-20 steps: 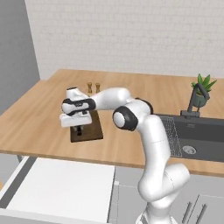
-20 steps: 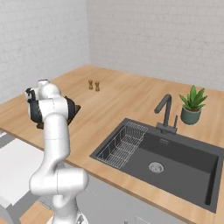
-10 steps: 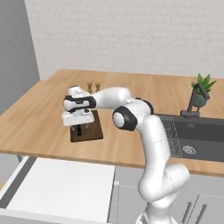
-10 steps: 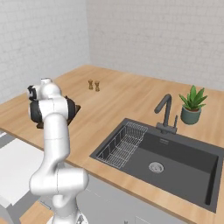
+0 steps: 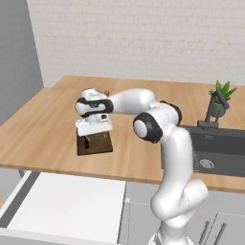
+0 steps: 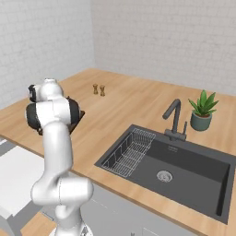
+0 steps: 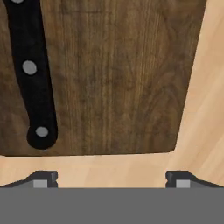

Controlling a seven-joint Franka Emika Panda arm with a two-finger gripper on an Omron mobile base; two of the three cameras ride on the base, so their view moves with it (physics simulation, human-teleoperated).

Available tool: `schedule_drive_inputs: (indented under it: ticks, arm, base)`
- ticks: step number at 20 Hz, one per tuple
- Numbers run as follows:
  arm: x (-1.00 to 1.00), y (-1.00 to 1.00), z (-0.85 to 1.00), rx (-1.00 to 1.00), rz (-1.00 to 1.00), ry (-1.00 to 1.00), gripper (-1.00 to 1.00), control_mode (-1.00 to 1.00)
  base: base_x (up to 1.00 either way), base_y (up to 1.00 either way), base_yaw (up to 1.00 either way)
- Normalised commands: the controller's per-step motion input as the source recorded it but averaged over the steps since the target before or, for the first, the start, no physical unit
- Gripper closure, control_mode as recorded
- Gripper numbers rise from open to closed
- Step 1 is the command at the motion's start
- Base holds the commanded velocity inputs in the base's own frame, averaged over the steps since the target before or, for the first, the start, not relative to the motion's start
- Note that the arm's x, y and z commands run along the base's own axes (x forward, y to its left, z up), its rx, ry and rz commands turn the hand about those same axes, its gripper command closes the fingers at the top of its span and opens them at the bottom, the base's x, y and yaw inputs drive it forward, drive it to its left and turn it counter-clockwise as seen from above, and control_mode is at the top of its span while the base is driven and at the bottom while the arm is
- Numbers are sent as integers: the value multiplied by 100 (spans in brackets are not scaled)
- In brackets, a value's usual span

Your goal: Pick up the knife from the drawer and place it on the cutting board. Then place the meat from the plate to the cutting board.

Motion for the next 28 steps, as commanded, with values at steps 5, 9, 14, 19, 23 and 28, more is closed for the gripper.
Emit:
schedule_drive_inputs:
  ticks: [5,9,14,19,23,28]
  arm:
    - [-75,-87,37,0,0,-8,-100,-100]
    - [-73,-67,65,2,0,-22,-100,-100]
    - [-58,-73,59,4,0,-18,-100,-100]
    - [-47,-72,45,8,6,-16,-100,-100]
    - [-32,-48,27,13,18,-27,-100,-100]
    - [-48,-19,7,2,23,-26,-100,-100]
  base:
    - [0,0,0]
    - [0,0,0]
    - [0,0,0]
    - [0,0,0]
    - [0,0,0]
    - [0,0,0]
